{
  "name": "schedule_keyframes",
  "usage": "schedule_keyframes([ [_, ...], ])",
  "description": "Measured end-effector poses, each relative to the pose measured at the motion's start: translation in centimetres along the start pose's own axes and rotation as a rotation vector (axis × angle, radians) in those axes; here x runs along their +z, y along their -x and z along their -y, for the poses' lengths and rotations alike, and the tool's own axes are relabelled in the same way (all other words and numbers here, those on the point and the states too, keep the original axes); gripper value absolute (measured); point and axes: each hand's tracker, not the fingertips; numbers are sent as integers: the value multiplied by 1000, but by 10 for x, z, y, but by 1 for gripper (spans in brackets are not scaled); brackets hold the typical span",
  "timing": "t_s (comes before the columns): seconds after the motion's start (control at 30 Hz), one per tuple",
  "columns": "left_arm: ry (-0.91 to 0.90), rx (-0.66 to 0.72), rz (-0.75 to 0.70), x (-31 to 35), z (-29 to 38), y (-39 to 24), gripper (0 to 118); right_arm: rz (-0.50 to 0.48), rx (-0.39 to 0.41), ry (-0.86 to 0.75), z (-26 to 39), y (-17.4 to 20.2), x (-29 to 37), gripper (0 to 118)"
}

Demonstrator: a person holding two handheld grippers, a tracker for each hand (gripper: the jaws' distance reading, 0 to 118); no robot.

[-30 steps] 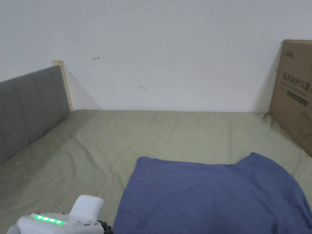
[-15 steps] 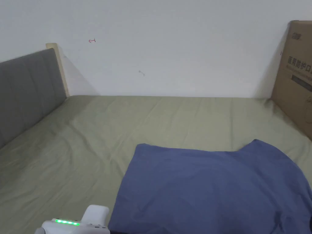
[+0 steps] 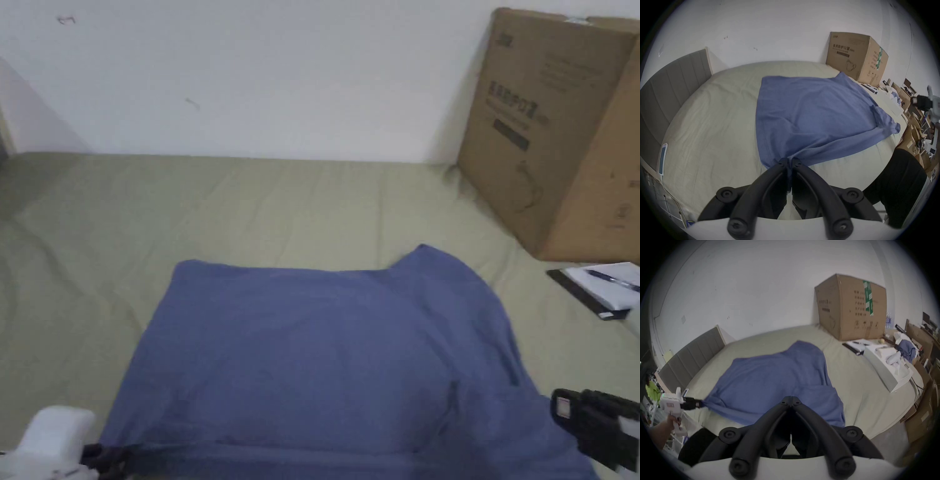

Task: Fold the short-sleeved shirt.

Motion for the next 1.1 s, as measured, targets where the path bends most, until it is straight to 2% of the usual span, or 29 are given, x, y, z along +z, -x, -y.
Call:
schedule_keyframes([
  [0.03, -3, 1, -1, 1, -2, -1, 3, -10, -16, 42, 1, -13, -5, 0],
  [0.07, -11, 2, -3, 2, -2, -3, 3, -10, -37, 88, 3, -24, -10, 6],
  [0.1, -21, -1, -9, 4, -2, -4, 3, -21, -64, 140, 6, -34, -16, 28],
  [0.13, -24, 3, -14, 5, -2, -6, 3, -52, -101, 201, 10, -48, -26, 65],
  [0.17, -29, 10, -21, 7, -3, -10, 3, -48, -126, 260, 15, -55, -34, 115],
  [0.2, -33, 19, -23, 8, -4, -12, 3, -25, -136, 307, 24, -62, -44, 115],
  [0.23, -37, 31, -25, 9, -4, -12, 3, 9, -157, 254, 33, -68, -49, 110],
  [0.27, -35, 45, -19, 9, -5, -12, 3, 11, -148, 266, 37, -71, -57, 112],
  [0.37, -17, 61, -22, 6, -6, -14, 3, 109, -129, 346, 53, -83, -84, 112],
  [0.43, -6, 59, -38, 4, -6, -14, 3, 132, -152, 370, 56, -92, -91, 106],
  [0.5, 2, 67, -31, 3, -5, -14, 3, 119, -163, 379, 60, -95, -103, 84],
  [0.53, 6, 67, -35, 3, -4, -14, 3, 110, -155, 372, 59, -96, -100, 76],
  [0.6, 16, 67, -42, 1, -4, -15, 3, 128, -104, 354, 60, -93, -106, 70],
  [0.63, 21, 68, -44, 1, -4, -14, 3, 129, -88, 350, 61, -93, -109, 57],
  [0.67, 25, 71, -45, 0, -3, -14, 3, 125, -81, 347, 59, -91, -104, 16],
  [0.7, 28, 73, -45, -1, -3, -15, 3, 128, -68, 335, 59, -90, -104, 3],
  [0.9, 3, 105, -38, 5, -3, -13, 3, 111, 25, 217, 60, -82, -78, 3],
  [0.97, -26, 130, -36, 10, -2, -13, 3, 92, 27, 174, 60, -79, -63, 3],
  [1.1, -67, 124, -48, 21, -7, -17, 3, 116, 50, 94, 59, -67, -39, 3],
])
